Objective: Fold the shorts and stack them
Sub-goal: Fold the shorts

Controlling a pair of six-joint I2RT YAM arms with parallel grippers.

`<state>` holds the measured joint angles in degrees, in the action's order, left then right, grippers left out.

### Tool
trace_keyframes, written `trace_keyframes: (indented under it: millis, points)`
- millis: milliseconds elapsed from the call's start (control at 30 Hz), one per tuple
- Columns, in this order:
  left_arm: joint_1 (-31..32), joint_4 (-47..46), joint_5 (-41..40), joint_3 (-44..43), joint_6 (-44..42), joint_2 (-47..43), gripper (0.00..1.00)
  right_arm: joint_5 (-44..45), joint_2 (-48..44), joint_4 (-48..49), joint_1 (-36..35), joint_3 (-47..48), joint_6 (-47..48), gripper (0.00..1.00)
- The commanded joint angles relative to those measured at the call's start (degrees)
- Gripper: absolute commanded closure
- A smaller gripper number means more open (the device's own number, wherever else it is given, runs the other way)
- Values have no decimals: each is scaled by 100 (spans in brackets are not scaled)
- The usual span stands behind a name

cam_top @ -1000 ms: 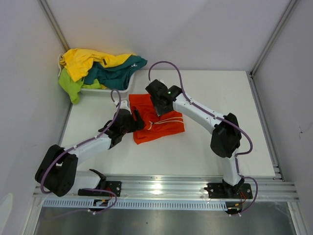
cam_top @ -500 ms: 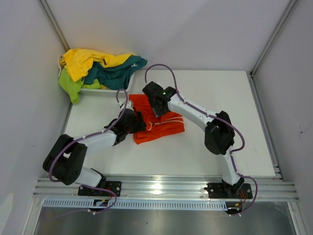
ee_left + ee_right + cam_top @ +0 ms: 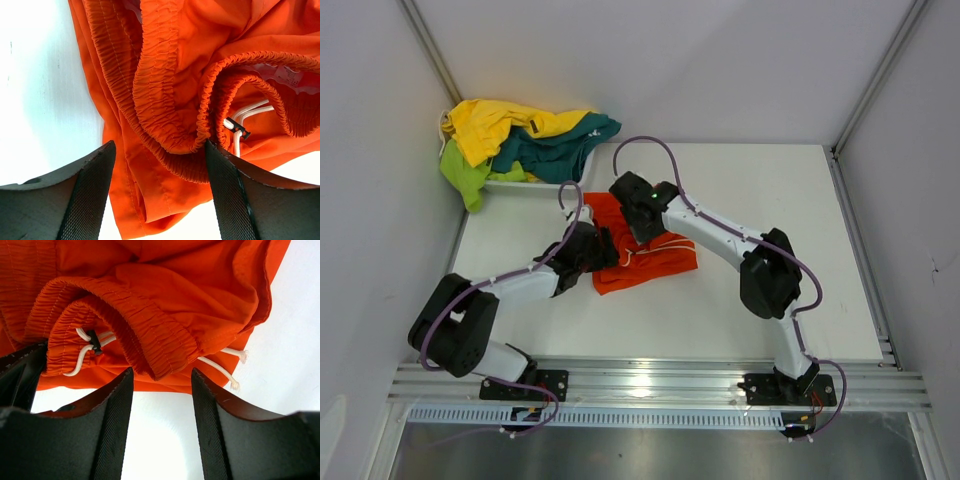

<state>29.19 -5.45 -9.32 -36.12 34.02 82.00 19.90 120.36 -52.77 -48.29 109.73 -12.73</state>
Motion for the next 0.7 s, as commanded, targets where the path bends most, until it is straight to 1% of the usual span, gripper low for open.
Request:
trace_keyframes:
  millis: [0, 67, 100, 267, 300, 367, 433, 533, 633, 667]
  points:
    - [69, -184, -87, -167, -45, 1, 26, 128, -329, 101, -14, -66, 104, 49]
    - [78, -184, -87, -150, -45, 0, 26, 242, -241, 83, 13, -75, 113, 50]
    - [87, -193, -87, -132, -45, -17, 26, 303, -215, 109, 22, -92, 122, 56]
    - [139, -351, -43, -1, -27, -8, 29, 611, -30, 355, 22, -93, 288, 75]
    - [148, -403, -26, 26, -18, 0, 30, 664, -4, 434, 22, -66, 315, 82]
    - [183, -474, 1, 87, -10, 53, 31, 804, 49, 513, 4, 13, 446, 87]
    - [201, -553, 9, 140, -1, 62, 32, 822, 84, 584, 4, 57, 508, 91]
    - [236, -641, 18, 193, -18, 97, 34, 814, 120, 680, 30, 145, 587, 100]
    - [280, -729, 45, 254, -27, 124, 36, 770, 67, 979, 13, 92, 815, 100]
    - [306, -807, 53, 307, -36, 132, 39, 761, 41, 1136, -5, -73, 929, 100]
